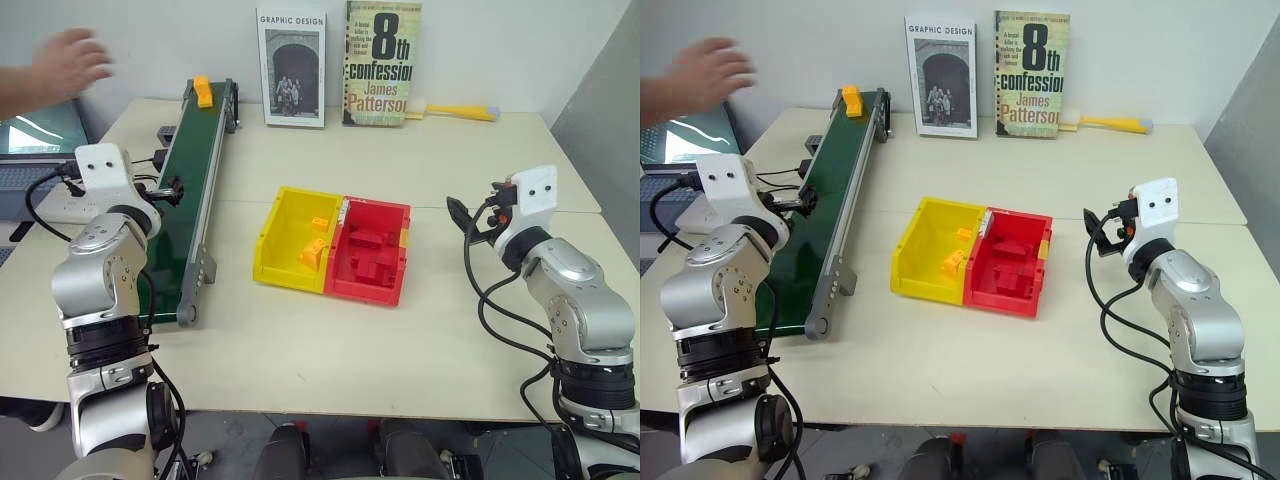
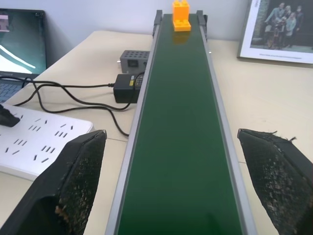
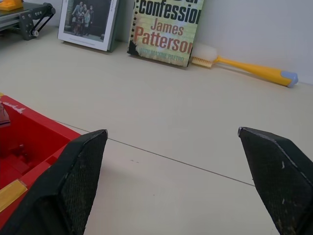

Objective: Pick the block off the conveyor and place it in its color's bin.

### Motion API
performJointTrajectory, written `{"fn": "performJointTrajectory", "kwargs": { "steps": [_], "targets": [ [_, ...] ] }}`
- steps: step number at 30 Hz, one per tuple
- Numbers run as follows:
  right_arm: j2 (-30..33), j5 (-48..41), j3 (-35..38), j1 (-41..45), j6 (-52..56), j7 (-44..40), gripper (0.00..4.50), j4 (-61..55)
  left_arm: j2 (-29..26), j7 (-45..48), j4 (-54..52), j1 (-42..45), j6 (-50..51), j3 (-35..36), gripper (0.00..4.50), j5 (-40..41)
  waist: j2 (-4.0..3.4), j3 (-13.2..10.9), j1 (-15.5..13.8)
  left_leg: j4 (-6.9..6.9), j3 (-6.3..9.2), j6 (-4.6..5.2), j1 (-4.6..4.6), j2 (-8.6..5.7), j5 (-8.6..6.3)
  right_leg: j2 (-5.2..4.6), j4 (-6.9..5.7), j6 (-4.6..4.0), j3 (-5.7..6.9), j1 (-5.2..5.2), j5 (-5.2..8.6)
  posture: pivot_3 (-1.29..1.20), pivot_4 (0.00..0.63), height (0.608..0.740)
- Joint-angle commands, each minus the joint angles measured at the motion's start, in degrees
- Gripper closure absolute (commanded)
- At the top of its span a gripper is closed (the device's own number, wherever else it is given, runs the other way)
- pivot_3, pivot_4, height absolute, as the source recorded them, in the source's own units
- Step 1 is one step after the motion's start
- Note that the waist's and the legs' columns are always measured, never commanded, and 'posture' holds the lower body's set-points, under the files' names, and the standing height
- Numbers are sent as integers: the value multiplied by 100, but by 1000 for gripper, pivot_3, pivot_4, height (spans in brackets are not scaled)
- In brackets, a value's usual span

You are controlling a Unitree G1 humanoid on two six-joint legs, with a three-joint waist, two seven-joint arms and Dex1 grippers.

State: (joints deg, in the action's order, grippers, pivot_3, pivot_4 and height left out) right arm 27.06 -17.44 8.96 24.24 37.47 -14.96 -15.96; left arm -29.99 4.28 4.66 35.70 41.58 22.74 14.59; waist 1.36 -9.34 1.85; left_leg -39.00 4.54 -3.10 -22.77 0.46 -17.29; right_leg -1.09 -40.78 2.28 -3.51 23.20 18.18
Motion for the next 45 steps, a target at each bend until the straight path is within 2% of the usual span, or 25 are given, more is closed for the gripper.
{"fn": "performJointTrajectory", "kwargs": {
  "steps": [1,10,18,23,45],
  "targets": [
    [53,-24,158,112,-48,-22,0,-260,-107,-38,-180,141,-110,11,21,-57,0,0,0,0,0,0,0,0,0,0,0,0,0,0,0,0,150,740],
    [152,-126,147,210,-60,-242,0,-263,-86,-61,-340,38,-336,38,21,-98,0,0,0,0,0,0,0,0,0,0,-1,0,0,0,0,0,150,740],
    [580,-1402,0,686,252,-1976,0,-478,89,63,-239,73,-644,49,21,59,0,0,2,0,3,0,1,0,0,0,0,0,3,-1,0,0,150,740],
    [773,-2052,-208,988,650,-2632,0,-683,127,26,-67,194,-734,45,21,84,1,1,0,0,4,1,-1,0,-1,-1,3,0,5,-2,0,0,150,740],
    [921,-2456,-412,1014,940,-2783,0,-1087,216,-257,597,516,-713,-68,21,-41,1,1,-2,-1,6,1,-1,1,-1,-4,3,0,7,-1,0,0,150,740]
  ]
}}
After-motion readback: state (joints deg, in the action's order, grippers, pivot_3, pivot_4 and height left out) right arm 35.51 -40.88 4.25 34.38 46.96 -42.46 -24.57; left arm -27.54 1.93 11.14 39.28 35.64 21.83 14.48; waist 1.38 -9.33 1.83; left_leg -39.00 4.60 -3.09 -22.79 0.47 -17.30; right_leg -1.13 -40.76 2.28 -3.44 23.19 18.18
